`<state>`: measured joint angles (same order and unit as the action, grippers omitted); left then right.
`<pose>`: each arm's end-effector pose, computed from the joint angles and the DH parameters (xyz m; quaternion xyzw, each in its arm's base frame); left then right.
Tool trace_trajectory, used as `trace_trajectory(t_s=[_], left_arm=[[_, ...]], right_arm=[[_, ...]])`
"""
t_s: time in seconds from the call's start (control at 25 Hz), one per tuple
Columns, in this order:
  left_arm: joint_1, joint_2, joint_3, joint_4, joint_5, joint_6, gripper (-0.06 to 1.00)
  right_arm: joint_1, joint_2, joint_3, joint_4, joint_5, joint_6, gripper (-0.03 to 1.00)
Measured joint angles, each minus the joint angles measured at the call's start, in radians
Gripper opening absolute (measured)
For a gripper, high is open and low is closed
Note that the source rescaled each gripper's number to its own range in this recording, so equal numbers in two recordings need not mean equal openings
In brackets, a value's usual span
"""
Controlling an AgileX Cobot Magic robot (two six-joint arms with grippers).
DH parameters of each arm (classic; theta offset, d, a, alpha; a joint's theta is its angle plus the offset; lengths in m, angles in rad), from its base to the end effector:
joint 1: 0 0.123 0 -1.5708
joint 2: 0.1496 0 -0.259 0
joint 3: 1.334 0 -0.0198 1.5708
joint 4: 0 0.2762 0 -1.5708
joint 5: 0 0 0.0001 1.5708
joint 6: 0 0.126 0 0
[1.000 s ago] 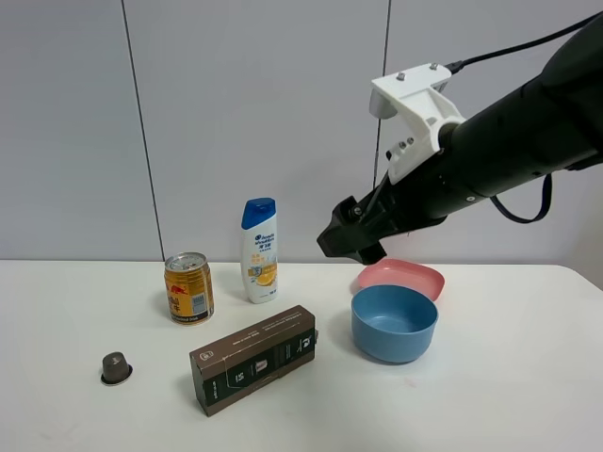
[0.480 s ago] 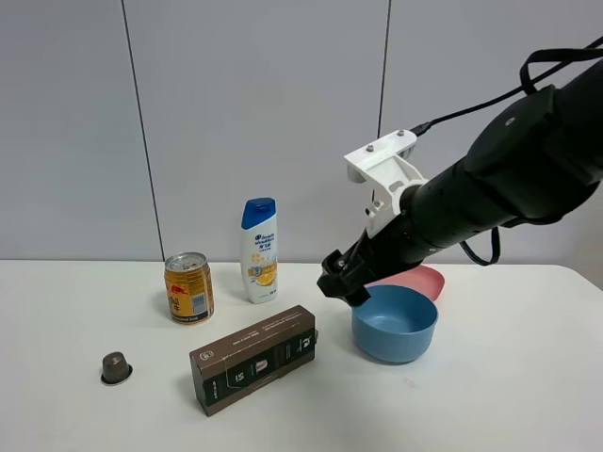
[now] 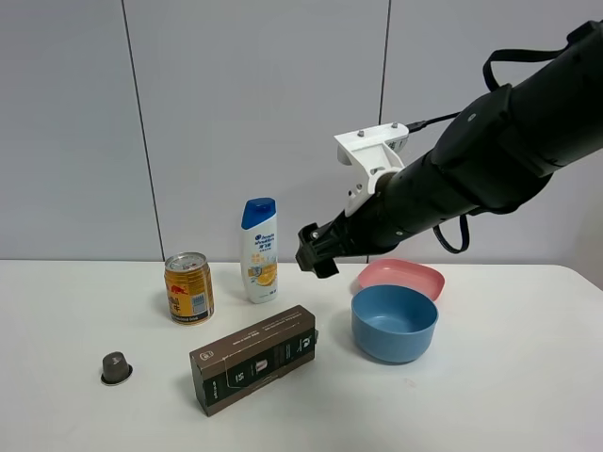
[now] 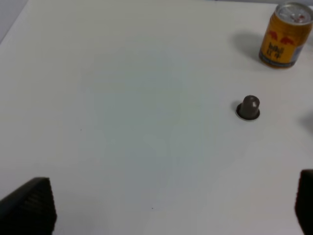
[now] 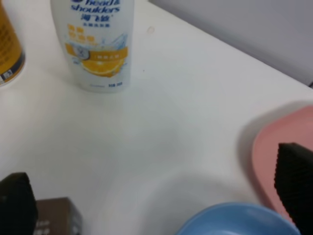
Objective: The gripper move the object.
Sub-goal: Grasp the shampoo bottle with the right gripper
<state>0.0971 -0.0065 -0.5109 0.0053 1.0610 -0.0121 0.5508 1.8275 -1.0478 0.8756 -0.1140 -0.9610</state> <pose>0.0723 0.0076 0.2776 -0.0464 0.8475 0.0251 0.5282 0.3719 0.2156 0.1269 -0.2601 0.8494 0.0670 0.4543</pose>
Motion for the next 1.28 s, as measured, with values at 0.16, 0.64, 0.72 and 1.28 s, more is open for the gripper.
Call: trace_trajectory(t_s=[0.16, 0.64, 0.72, 1.28], left_arm=[[0.000, 0.000, 0.000, 0.000, 0.000, 0.000, 1.00], [0.000, 0.000, 0.000, 0.000, 0.000, 0.000, 1.00], [0.000, 0.000, 0.000, 0.000, 0.000, 0.000, 1.00], [0.000, 0.000, 0.000, 0.000, 0.000, 0.000, 1.00]], right_arm=[[0.000, 0.000, 0.000, -0.019, -0.051, 0.009, 1.00], [0.000, 0.000, 0.000, -0.119, -0.081, 0.092, 1.00], [0.000, 0.000, 0.000, -0.187, -0.074, 0.142, 0.99], [0.000, 0.000, 0.000, -0.861, -0.121, 0.907, 0.97]])
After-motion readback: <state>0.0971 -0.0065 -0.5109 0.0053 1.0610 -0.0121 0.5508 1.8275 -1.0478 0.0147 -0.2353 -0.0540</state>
